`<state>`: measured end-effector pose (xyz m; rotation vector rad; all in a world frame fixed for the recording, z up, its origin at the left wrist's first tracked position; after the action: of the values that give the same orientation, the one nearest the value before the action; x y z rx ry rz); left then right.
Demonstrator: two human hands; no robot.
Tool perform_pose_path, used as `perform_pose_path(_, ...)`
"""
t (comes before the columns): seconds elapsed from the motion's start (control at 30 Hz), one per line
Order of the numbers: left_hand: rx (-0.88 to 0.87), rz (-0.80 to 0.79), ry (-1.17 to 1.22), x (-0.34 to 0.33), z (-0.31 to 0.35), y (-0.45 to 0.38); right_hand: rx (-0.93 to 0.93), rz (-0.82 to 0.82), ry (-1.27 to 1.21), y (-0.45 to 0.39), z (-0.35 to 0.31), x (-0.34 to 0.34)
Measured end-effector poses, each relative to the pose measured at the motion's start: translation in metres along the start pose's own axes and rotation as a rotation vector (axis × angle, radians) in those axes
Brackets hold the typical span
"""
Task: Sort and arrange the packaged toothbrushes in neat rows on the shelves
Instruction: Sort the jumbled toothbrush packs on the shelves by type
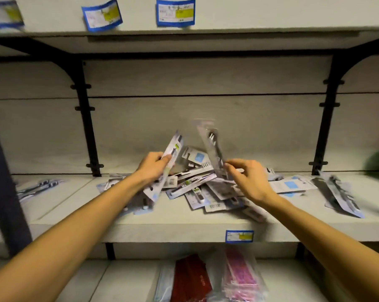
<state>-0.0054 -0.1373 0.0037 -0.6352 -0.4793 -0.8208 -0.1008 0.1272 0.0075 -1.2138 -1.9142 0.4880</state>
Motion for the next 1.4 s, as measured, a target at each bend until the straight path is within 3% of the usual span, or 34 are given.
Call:
perform_pose_path(0.2,0.136,-0.057,0.359,-0.016,0.009,0.022,-0.284,0.057,-0.648,0.0,0.014,-0.005)
perform_pose_path(0.3,0.198,-0.048,0.463,-0.021,0.009,0.03,-0.386,0.038,-0.769,0.006,0.015,-0.014)
perform_pose_path(0.47,0.343,-0.142,0.661,-0.04,0.002,0.051,-0.422,-0.025,-0.783,0.021,0.012,-0.025)
perform_pose_path(0.83,0.278,-0.117,0.54,0.006,-0.038,0.089,-0.414,-0.053,-0.711,0.037,-0.02,-0.065)
perform_pose_path(0.97,0.255,-0.099,0.55,0.049,-0.065,0.114,-0.372,-0.033,-0.768,0.043,-0.062,-0.106)
perform_pose_path(1.13,0.229,-0.106,0.498,0.123,-0.107,0.154,-0.212,-0.044,-0.66,0.056,-0.143,-0.164)
perform_pose_path(1.4,0.276,-0.109,0.384,0.258,-0.22,0.226,0.083,-0.212,-0.527,0.091,-0.275,-0.299)
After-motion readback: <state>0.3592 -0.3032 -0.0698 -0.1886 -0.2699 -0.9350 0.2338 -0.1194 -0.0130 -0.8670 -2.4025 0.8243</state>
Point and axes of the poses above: each hand's wrist, its own y-axis away from the middle knuckle, its own x-axis out of the back of the hand, z = x × y, the point moved 9 cm from there along -y, towards the middle knuckle, and after that the axes turned 10 degrees about -y, right-handed, at the moved point
